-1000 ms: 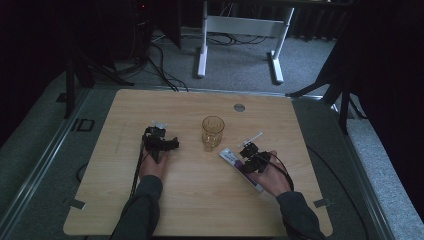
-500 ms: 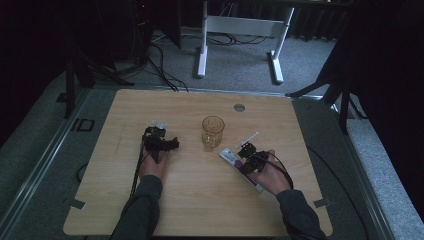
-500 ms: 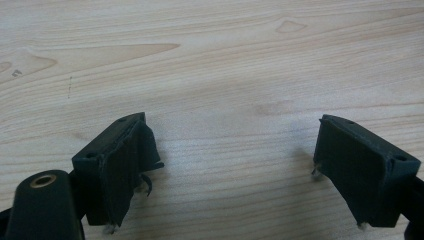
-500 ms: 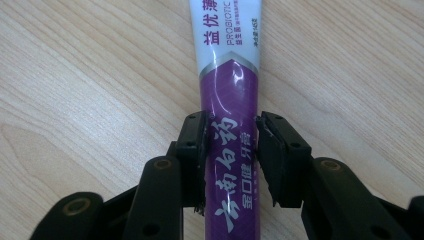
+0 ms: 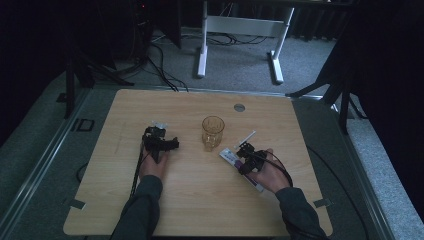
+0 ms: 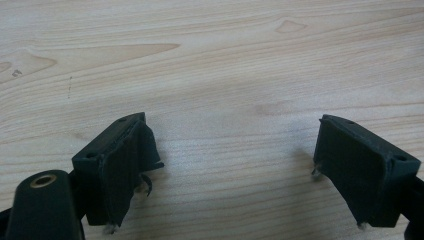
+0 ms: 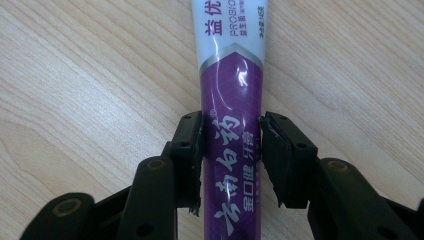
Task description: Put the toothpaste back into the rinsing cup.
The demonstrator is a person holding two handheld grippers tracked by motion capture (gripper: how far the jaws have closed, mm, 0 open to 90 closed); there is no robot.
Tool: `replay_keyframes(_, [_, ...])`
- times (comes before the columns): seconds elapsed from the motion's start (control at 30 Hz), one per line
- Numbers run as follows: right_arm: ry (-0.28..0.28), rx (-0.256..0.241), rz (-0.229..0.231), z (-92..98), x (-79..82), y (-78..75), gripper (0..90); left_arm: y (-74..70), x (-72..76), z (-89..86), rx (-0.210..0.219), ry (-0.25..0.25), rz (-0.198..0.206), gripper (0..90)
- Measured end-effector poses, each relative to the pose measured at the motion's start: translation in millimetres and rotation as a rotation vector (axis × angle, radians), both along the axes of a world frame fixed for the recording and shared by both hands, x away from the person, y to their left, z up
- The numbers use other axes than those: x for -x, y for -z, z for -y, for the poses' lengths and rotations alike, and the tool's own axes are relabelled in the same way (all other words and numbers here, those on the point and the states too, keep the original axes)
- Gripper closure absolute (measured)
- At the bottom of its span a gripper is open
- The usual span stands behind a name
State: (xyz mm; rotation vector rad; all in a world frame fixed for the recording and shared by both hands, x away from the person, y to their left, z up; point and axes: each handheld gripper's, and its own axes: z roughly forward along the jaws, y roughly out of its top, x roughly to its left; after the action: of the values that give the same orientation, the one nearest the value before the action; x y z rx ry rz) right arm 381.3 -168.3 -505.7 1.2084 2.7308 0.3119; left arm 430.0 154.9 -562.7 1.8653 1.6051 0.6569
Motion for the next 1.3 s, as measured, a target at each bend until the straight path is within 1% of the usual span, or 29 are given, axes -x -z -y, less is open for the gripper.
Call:
replay_keyframes(0.23, [-0.007,0.016,-0.012,-2.6,-2.6,1.0,60.2,0.0,0.0,0.0,0.000,0.000,0.000,14.4])
replay_keyframes(0.5, [-0.008,0.027,-0.037,-4.1,-5.2,1.3,59.3,0.0,0.0,0.0,0.000,0.000,0.000,14.4])
replay_keyframes(0.8, [-0.028,0.048,-0.051,-6.3,-8.1,3.4,57.5,0.0,0.0,0.0,0.000,0.000,0.000,14.4])
replay_keyframes(0.97, [-0.042,0.066,-0.061,-8.1,-9.3,4.8,57.4,0.0,0.0,0.0,0.000,0.000,0.000,14.4])
replay_keyframes(1.13, [-0.043,0.079,-0.083,-8.8,-11.2,6.9,58.0,0.0,0.0,0.0,0.000,0.000,0.000,14.4])
replay_keyframes(1.3, [-0.049,0.089,-0.093,-10.1,-12.5,7.2,58.9,0.0,0.0,0.0,0.000,0.000,0.000,14.4])
